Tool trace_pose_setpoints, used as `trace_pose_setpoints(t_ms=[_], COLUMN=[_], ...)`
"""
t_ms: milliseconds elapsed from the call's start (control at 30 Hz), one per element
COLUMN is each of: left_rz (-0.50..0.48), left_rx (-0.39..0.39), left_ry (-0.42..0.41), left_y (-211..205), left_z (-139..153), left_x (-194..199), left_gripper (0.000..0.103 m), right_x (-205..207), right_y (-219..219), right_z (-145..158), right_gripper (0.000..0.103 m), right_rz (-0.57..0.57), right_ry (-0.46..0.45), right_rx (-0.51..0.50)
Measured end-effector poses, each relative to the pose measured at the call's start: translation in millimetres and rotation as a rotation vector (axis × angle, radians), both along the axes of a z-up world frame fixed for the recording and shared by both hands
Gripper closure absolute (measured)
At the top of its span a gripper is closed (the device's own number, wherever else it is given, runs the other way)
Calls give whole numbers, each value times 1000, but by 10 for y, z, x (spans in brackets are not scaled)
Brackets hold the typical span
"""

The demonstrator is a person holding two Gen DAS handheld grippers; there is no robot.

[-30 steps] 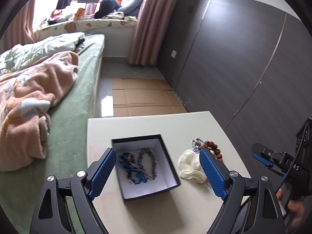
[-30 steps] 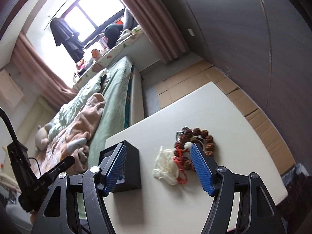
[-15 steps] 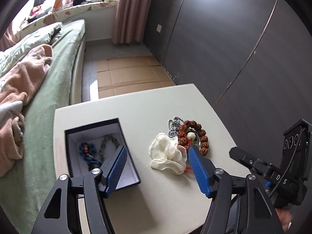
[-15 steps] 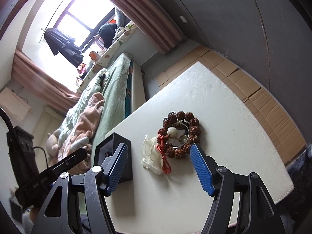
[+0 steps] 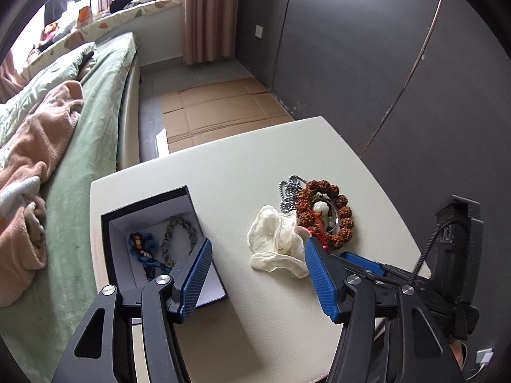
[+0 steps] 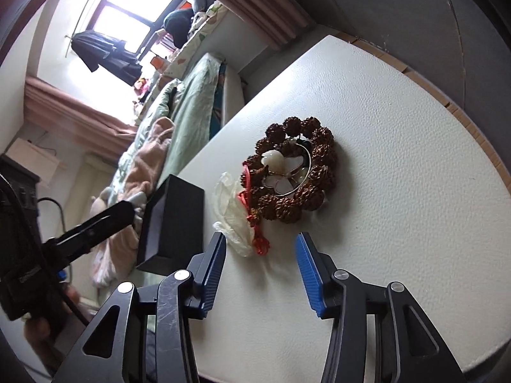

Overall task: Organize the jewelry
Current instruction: 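Move the right tool to the red string bracelet and close on it, then grasp the white cloth with the left tool while the right tool lifts the red string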

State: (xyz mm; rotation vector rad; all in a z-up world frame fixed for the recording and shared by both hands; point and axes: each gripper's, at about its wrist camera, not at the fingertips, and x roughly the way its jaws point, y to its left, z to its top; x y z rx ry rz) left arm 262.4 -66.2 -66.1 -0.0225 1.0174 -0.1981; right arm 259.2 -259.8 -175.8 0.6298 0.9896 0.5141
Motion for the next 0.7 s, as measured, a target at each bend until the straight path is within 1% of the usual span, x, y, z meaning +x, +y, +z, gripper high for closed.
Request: trace_pose_setpoints(t_ms=[33, 67, 100, 133, 167, 200, 233, 267, 333, 433, 533, 633, 700], left_rz=[4, 7, 13, 15, 15, 11, 7, 4, -4, -29, -53, -65, -73], left_rx=[3, 4, 4, 2, 0, -4, -7, -8, -17, -23, -25, -19, 0], left_ry=[-1, -1, -1, 1, 3, 5, 6, 9, 16, 30, 48, 73, 81], left_y=[12, 21, 27, 25, 23, 8, -5, -19, -61, -165, -275, -383, -453], left_z=[-1, -1, -6, -12, -18, -28, -37, -45, -68, -120, -197, -306, -382], left_x=[5, 8, 20, 33, 48, 66, 82, 98, 133, 169, 180, 197, 210], left_gripper=[41, 41, 41, 41, 41, 43, 45, 48, 49, 49, 49, 49, 49], right_x=[30, 64, 91, 111, 118, 138, 147, 146, 113, 6, -76, -81, -77], right_y=[32, 65, 102, 144, 174, 215, 231, 227, 188, 82, -121, -323, -406], right_z=[-26, -59, -83, -99, -104, -117, -127, -134, -90, 128, 269, 233, 205], right_gripper=[56, 58, 65, 69, 76, 89, 96, 98, 99, 99, 99, 99, 99], right_rz=[-2, 3, 13, 24, 33, 44, 49, 46, 45, 57, 19, -47, -77], right_ry=[5, 14, 21, 25, 27, 27, 27, 26, 1, -95, -163, -153, -143], right_rx=[-21, -23, -16, -14, -14, -16, -11, -4, 13, 57, 99, 96, 104])
